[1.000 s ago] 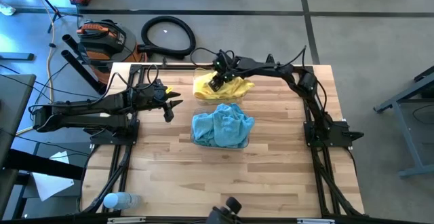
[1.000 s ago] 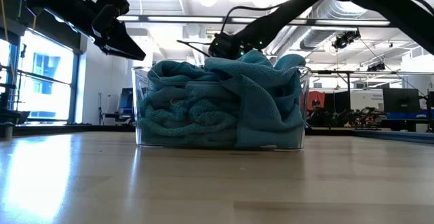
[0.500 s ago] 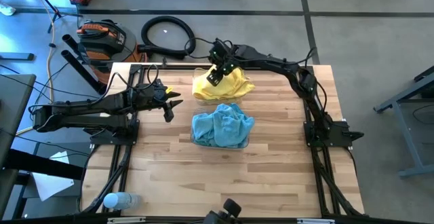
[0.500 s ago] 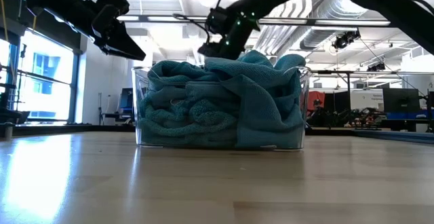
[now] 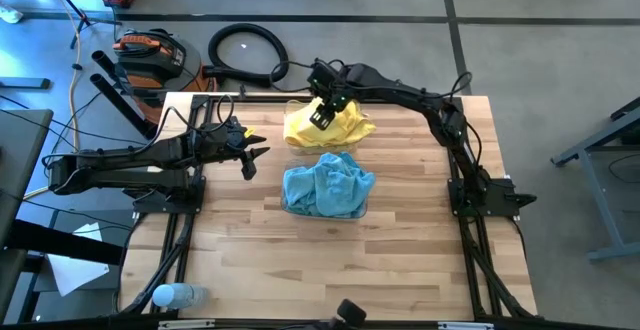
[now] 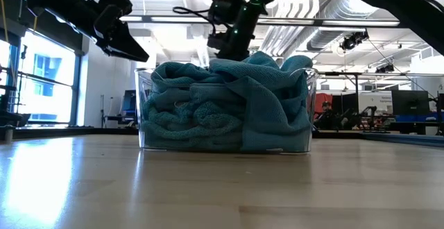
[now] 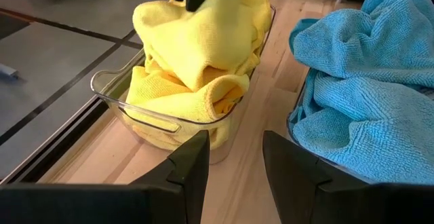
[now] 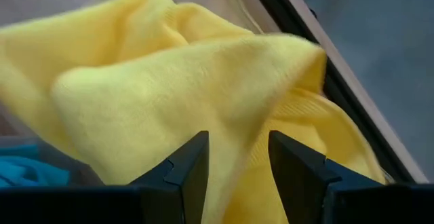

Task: Sort microfiber towel by color & place in baskets
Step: Put the yellow microfiber towel into the top transparent bin, then return to Home Position

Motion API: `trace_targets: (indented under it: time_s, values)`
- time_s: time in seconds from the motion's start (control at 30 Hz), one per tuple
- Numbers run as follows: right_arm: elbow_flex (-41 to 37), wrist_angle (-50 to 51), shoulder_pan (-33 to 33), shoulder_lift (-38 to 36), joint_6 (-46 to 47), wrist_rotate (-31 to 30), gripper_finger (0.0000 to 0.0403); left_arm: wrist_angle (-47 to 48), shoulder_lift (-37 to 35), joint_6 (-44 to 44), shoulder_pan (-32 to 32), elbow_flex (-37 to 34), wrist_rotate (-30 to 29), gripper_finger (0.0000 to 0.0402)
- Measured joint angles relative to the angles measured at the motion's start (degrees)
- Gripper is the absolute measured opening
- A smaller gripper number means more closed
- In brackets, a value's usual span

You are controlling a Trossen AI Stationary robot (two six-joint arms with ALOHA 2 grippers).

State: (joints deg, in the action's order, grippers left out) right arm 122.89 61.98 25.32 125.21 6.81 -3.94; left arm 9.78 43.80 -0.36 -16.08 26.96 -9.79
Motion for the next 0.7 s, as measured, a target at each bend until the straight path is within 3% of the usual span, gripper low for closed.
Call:
trace_targets:
  time_s: [0.3, 0.5, 0.6, 0.7]
  values:
    - [4.02, 4.2, 0.17, -0.02, -1.66, -1.37, 0.0149, 0.04, 0.01, 0.0, 0.0, 0.0, -0.01, 0.0126]
    - [7.89, 13.38, 0.11, -0.96, -3.26, -0.91, 0.0149, 1.09, -0.01, 0.04, 0.0, 0.02, -0.01, 0.0126]
    - [5.04, 14.82, 0.11, -4.82, -4.22, 0.72, 0.0149, 1.09, 0.01, 0.0, -0.02, 0.02, -0.01, 0.0126]
    - [-2.52, 12.86, -0.09, -11.55, -3.16, 0.8, 0.0149, 1.09, 0.0, -0.23, -0.01, 0.02, -0.01, 0.0126]
